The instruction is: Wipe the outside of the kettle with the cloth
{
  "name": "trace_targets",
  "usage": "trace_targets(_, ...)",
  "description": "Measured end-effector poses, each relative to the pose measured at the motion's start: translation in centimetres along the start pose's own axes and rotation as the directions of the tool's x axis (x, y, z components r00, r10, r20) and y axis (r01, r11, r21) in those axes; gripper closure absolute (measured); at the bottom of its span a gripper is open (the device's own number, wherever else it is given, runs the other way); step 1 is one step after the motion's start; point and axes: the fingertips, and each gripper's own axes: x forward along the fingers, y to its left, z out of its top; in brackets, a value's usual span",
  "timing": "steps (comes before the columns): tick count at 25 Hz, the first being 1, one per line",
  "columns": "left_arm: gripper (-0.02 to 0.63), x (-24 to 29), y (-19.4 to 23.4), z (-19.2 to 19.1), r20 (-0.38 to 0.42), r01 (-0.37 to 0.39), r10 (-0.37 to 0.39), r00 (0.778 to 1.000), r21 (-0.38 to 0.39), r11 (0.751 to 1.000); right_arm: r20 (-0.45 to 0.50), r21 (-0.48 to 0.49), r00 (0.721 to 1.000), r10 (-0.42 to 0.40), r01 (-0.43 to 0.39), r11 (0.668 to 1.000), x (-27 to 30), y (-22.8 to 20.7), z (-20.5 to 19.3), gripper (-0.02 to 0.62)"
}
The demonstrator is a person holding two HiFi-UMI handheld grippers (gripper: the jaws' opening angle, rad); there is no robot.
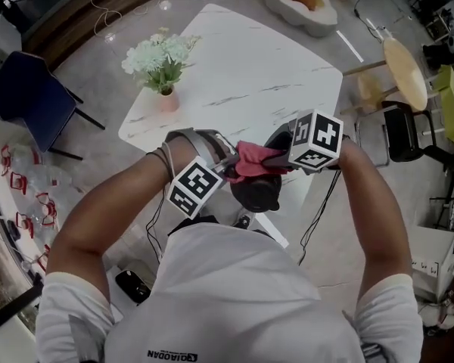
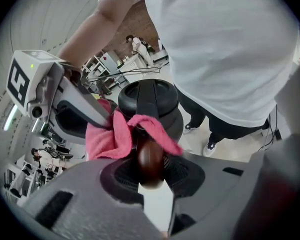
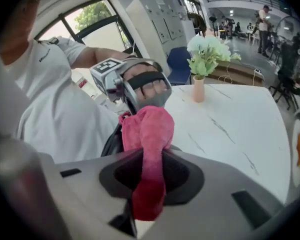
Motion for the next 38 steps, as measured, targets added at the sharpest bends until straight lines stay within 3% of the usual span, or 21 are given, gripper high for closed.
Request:
trace_targets(5, 0.505, -0.1, 0.3, -0.1, -0.011, -0.017, 0.017, 1.0, -0.009, 1.0, -0.214, -0.141, 0.974, -0.079, 0.049, 0.989, 2.3, -2.9, 0.0, 0.499)
trace_targets(22, 0.505, -0.2, 0.4, -0.3, -0.024, -0.029, 0.029, 0.999, -0.003, 1.0, -0.386, -0.148, 0.922, -0.023, -0.038, 0.988, 9.7, -10.3, -2.9, 0.499)
trace_targets(33, 0.505, -0.3, 0.4, -0.4, -0.026, -0.03, 0.029, 0.999, -0.024, 0.999, -0.358, -0.106, 0.929, -0.093, 0.059, 0.993, 12.3, -13.8, -5.1, 0.497)
trace_targets(38, 0.505, 0.1, 0.8, -1.5, -0.028, -0.008, 0.006, 1.0, -0.087, 0.996, -0.214, 0.013, 0.96, -0.183, 0.19, 0.982, 10.0, -15.8, -5.2, 0.497)
